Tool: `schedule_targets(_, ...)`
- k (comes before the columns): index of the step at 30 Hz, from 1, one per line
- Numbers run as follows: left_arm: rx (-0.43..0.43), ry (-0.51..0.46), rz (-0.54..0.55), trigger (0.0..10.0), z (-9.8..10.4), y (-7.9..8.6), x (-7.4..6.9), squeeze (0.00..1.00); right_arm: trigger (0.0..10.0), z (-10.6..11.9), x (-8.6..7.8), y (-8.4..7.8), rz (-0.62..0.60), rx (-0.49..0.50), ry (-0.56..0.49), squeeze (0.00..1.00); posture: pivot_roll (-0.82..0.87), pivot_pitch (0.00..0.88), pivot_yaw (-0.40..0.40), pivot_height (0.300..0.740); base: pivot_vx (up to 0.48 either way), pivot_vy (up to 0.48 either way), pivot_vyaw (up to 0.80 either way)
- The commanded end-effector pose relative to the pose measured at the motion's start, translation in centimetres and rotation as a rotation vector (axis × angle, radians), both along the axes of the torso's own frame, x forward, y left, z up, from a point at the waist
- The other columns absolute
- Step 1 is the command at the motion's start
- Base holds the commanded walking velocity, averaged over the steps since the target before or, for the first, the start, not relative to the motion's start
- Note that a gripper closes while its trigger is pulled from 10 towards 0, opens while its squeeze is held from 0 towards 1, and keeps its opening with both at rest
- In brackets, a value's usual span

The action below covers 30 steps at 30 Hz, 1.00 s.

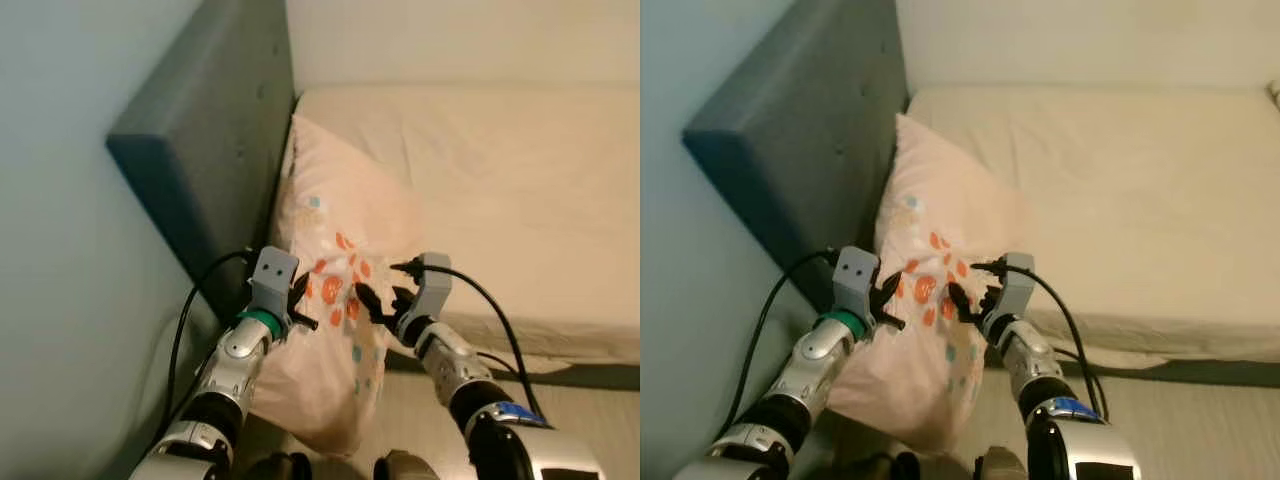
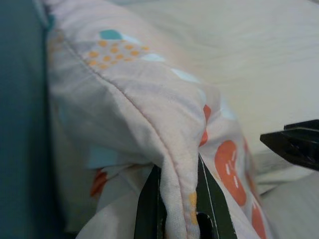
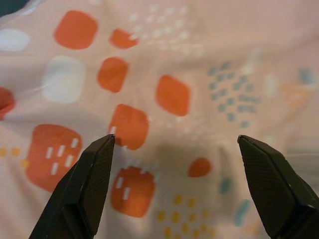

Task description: Clean up the room

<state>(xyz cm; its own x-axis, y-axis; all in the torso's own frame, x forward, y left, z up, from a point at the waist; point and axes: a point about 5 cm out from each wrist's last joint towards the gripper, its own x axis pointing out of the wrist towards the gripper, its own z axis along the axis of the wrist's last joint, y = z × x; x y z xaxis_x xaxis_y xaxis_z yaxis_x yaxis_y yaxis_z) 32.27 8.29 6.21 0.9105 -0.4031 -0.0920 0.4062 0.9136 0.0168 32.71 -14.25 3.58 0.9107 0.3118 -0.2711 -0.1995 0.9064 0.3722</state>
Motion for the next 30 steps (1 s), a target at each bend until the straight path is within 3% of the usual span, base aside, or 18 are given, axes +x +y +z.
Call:
schedule_targets(1, -0.005, -0.016, -0.003, 10.0, 0.4, 0.1, 0.2, 0.00, 10.0, -0.5, -0.3, 0.7, 0.014, 0.009, 0.023, 0.00, -0.12, 0.050, 0.115, 0.740, 0.000, 0.000, 0.00)
schedule_targets(13, -0.027, -0.005, 0.004, 10.0, 0.2, 0.3, 0.0, 0.00, 10.0, -0.3, -0.2, 0.8, 0.018, 0.009, 0.018, 0.00, -0.12, 0.046, 0.115, 0.740, 0.000, 0.000, 0.00)
schedule_targets(19, -0.037, -0.010, 0.015, 10.0, 0.2, 0.3, 0.0, 0.00, 10.0, -0.3, -0.2, 0.9, 0.023, 0.009, 0.016, 0.00, -0.12, 0.035, 0.111, 0.740, 0.000, -0.480, 0.00)
schedule_targets(22, -0.049, -0.005, 0.042, 10.0, 0.3, 0.5, 0.1, 0.00, 10.0, -0.3, -0.2, 0.9, 0.026, 0.008, 0.016, 0.00, -0.12, 0.034, 0.110, 0.740, 0.000, 0.000, 0.00)
schedule_targets(30, -0.059, -0.022, 0.131, 10.0, 0.8, 2.3, 0.8, 0.00, 10.0, -0.2, -0.2, 1.0, 0.033, 0.007, 0.014, 0.00, -0.12, 0.037, 0.102, 0.740, 0.000, 0.000, 0.00)
